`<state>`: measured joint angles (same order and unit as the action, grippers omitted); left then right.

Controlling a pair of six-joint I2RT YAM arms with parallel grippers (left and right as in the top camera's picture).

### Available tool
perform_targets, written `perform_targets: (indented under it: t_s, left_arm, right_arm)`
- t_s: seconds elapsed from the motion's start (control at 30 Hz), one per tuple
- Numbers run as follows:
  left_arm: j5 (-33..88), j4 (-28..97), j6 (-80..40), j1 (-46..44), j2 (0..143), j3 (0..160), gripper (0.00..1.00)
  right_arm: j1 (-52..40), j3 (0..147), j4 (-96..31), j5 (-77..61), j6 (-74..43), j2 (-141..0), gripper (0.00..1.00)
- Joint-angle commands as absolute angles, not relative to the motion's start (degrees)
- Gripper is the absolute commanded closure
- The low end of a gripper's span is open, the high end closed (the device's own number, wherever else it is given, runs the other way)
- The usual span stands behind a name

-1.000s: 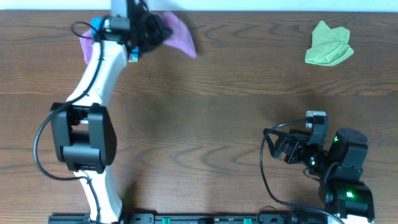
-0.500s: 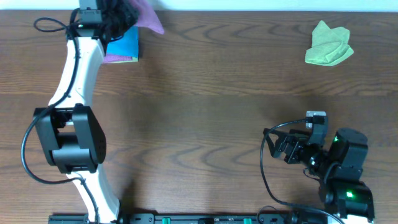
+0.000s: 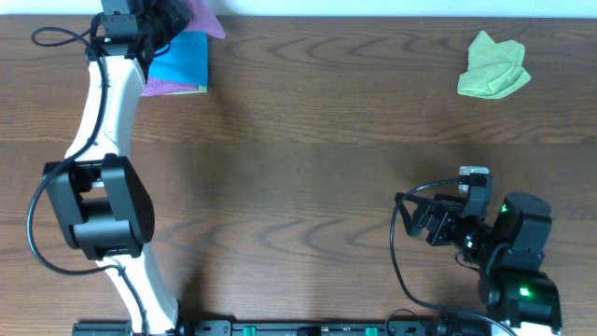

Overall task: Fold the cloth
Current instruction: 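Carry the purple square with the left gripper onto the blue cloth, then place the purple square on the blue cloth and open the left gripper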

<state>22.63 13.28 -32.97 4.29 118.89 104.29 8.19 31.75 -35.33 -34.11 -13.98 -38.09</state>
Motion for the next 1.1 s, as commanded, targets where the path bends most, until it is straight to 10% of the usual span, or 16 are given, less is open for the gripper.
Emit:
perform_targets:
  t_s: [0.0,1.07]
  left_arm:
    - [22.1,13.1,-32.1,4.5,121.5,105.3,0.94]
    - [18.6,21.6,-20.4,10.7,124.4,105.3,0.94]
  right_arm:
    - [8.6,31.6,-35.4,-34.9,-13.2,-37.8,0.01]
    - [8.6,31.6,-35.4,-34.9,-13.2,-37.8,0.01]
